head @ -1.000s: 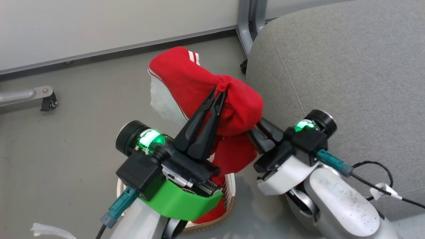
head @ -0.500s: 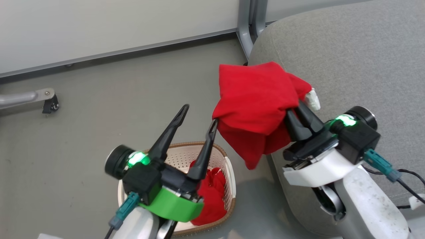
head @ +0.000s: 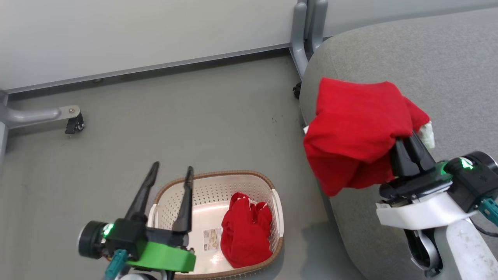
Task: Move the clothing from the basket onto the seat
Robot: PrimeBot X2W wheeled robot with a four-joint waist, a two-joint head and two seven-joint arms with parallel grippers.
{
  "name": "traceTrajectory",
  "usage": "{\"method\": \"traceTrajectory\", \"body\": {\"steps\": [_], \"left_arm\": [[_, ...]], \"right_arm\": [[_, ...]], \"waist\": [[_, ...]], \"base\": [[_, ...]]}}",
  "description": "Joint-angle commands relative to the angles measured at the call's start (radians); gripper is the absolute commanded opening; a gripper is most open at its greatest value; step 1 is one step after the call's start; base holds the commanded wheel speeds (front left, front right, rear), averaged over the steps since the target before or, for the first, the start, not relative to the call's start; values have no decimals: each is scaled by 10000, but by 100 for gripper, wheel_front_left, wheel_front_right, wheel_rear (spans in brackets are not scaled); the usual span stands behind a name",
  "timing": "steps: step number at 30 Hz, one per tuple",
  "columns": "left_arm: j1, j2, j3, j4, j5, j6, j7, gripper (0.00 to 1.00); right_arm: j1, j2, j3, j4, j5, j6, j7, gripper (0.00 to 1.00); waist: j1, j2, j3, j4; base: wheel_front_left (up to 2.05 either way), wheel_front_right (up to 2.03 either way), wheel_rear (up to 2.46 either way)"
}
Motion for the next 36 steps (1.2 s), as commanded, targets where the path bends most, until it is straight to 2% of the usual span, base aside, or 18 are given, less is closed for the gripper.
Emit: {"method": "traceTrajectory", "body": {"steps": [1,10,12,25,30,36], "left_arm": [[170,7,191,-50,-46,190,5,100],[691,-17,699,173,-522,1296,5,100],[722,-18,648,220,-511,1376,5,100],[588,-19,445,234,-700,1509,5,100],[542,-20,374,135,-573,1498,5,100],[350,-18,179,131,-465,1487,5,100]], "right_arm": [[201,62,-150,-98,-41,-2,-33,0],[839,373,-616,-98,89,-2,-33,0],[859,404,-613,-74,91,-2,-33,0],[741,403,-513,5,123,-2,-33,0],[607,400,-613,-52,22,-2,-33,0],[537,397,-723,1,55,-2,-32,0]], "waist": [[0,0,-9,37],[0,0,-86,99],[0,0,-86,111],[0,0,-55,200],[0,0,60,-131],[0,0,214,-963]], "base": [[0,0,0],[0,0,0],[0,0,0],[0,0,0],[0,0,0],[0,0,0]]}}
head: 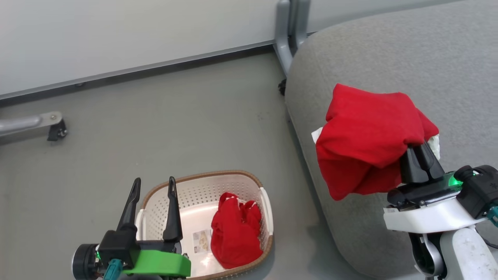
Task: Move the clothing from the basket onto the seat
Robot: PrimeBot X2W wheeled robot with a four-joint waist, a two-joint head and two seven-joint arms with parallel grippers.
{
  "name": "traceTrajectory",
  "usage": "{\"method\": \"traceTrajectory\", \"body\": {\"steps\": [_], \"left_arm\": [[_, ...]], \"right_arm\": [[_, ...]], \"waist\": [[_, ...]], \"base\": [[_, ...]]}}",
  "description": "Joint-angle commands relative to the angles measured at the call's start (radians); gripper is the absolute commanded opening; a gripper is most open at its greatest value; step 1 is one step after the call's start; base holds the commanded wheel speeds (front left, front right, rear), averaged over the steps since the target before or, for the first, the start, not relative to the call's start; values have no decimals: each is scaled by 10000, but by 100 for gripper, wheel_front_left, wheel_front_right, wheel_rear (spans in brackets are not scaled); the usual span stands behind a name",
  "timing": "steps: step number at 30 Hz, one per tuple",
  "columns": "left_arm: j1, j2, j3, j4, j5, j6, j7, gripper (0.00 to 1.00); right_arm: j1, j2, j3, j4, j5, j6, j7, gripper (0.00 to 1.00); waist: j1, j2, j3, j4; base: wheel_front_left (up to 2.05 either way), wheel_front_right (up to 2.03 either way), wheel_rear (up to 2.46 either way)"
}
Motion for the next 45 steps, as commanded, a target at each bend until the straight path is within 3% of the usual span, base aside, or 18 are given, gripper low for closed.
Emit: {"method": "traceTrajectory", "body": {"steps": [1,19,31,40,45], "left_arm": [[-225,22,-25,1,103,2,5,100],[-775,37,-332,380,566,-454,5,100],[-1506,38,-1121,1111,571,-1148,5,100],[-1580,38,-1306,1163,656,-1137,5,100],[-1483,38,-1196,1096,814,-1026,5,100]], "right_arm": [[-95,-14,-58,-2,-4,-4,-34,0],[67,463,-739,-18,69,-2,-34,0],[459,788,-1665,-454,-197,-2,-34,0],[440,855,-1765,-456,-190,-2,-34,0],[-296,446,-1731,-420,0,-2,-34,0]], "waist": [[0,0,153,-671],[0,0,475,-4417],[0,0,664,-4643],[0,0,732,-4640],[0,0,1050,-4633]], "base": [[0,0,0],[0,0,0],[0,0,0],[0,0,0],[0,0,0]]}}
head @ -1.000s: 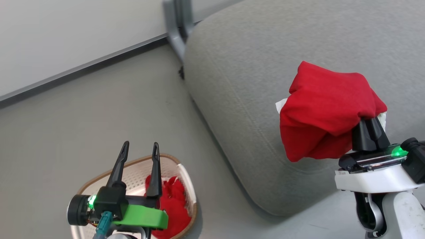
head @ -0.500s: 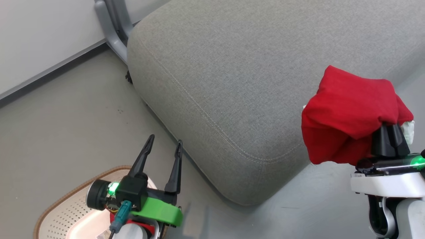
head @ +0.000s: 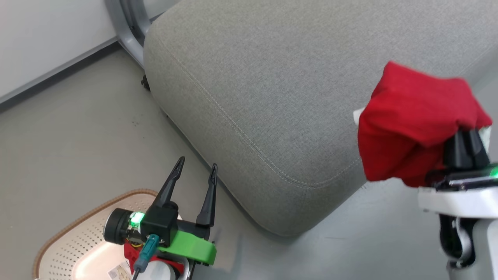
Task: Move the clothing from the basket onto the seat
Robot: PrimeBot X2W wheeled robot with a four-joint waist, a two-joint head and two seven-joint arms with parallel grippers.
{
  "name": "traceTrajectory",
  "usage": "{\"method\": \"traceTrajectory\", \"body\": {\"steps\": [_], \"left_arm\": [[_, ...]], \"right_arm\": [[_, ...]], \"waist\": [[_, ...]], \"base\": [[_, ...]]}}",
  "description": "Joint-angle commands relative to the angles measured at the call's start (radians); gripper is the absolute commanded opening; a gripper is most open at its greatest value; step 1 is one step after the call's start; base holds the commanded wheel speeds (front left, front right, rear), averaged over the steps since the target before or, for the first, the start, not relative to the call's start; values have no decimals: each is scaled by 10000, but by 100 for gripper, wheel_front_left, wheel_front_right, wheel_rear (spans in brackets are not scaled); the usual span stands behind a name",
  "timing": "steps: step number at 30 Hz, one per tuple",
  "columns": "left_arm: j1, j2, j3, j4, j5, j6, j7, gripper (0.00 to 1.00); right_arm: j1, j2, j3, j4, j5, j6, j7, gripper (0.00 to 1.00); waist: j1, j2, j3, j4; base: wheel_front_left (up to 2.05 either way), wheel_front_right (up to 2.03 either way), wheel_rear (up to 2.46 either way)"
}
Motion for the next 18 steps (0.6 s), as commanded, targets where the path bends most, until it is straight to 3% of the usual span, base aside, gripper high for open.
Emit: {"method": "traceTrajectory", "body": {"steps": [1,5,18], "left_arm": [[-26,59,23,-23,162,65,5,100],[-108,61,39,-100,429,169,5,100],[-1722,85,-187,-37,1146,311,4,100]], "right_arm": [[-451,-175,-29,5,163,-2,-34,0],[-1706,-787,-111,273,501,-2,-34,0],[-6033,-3438,-1885,2455,1654,-2,-33,0]], "waist": [[0,-1,290,6],[0,-1,927,42],[0,-1,3389,1580]], "base": [[0,0,0],[0,0,0],[0,0,0]]}}
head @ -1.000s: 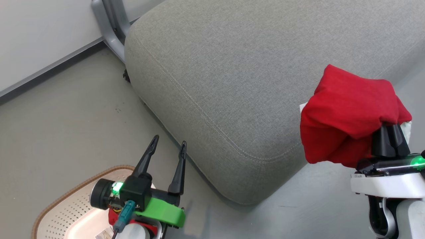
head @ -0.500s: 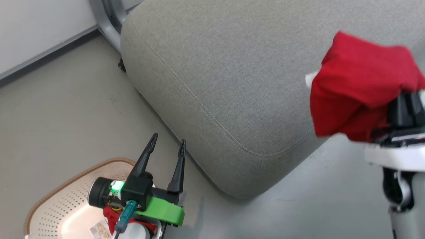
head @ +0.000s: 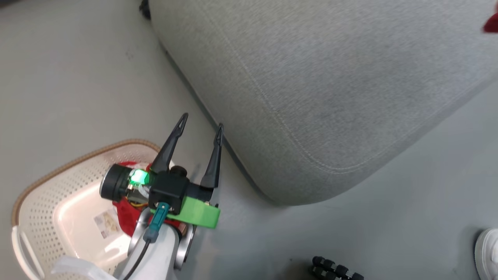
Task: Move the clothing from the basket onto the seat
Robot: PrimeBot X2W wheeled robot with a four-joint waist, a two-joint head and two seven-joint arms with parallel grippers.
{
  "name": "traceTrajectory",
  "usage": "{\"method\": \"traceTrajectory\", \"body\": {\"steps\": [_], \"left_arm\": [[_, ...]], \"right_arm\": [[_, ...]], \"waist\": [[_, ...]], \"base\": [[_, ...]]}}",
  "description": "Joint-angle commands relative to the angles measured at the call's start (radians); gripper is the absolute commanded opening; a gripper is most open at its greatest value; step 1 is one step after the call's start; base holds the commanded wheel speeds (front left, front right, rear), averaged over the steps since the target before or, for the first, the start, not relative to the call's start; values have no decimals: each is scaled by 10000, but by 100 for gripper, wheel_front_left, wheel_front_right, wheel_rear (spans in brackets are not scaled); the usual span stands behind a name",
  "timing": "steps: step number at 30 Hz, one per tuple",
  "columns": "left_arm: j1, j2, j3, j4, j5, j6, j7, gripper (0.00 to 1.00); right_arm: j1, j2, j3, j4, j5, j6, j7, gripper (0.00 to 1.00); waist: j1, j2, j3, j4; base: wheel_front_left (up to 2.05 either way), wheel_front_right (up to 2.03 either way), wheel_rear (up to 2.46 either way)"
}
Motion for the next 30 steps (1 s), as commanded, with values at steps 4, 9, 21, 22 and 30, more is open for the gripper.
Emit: {"method": "traceTrajectory", "body": {"steps": [4,9,21,22,30], "left_arm": [[-673,121,-43,-245,208,185,6,100],[-1042,149,-254,-423,277,333,4,100],[-1406,203,-806,-588,260,770,6,100],[-1415,202,-854,-596,241,807,6,100],[-1488,214,-1004,-620,85,1007,6,100]], "right_arm": [[-1004,-572,-23,780,267,-2,-31,0],[-1696,-921,508,2043,948,-4,-32,0],[-1801,-719,2289,4312,1856,-2,-31,0],[-1694,-737,2606,4518,1936,-4,-32,0],[-1589,-940,3895,6267,2512,-6,-31,0]], "waist": [[0,0,1526,1220],[0,0,1972,1585],[0,0,2550,2281],[0,0,2566,2317],[0,0,2500,2517]], "base": [[0,0,0],[0,0,0],[0,0,0],[0,0,0],[0,0,0]]}}
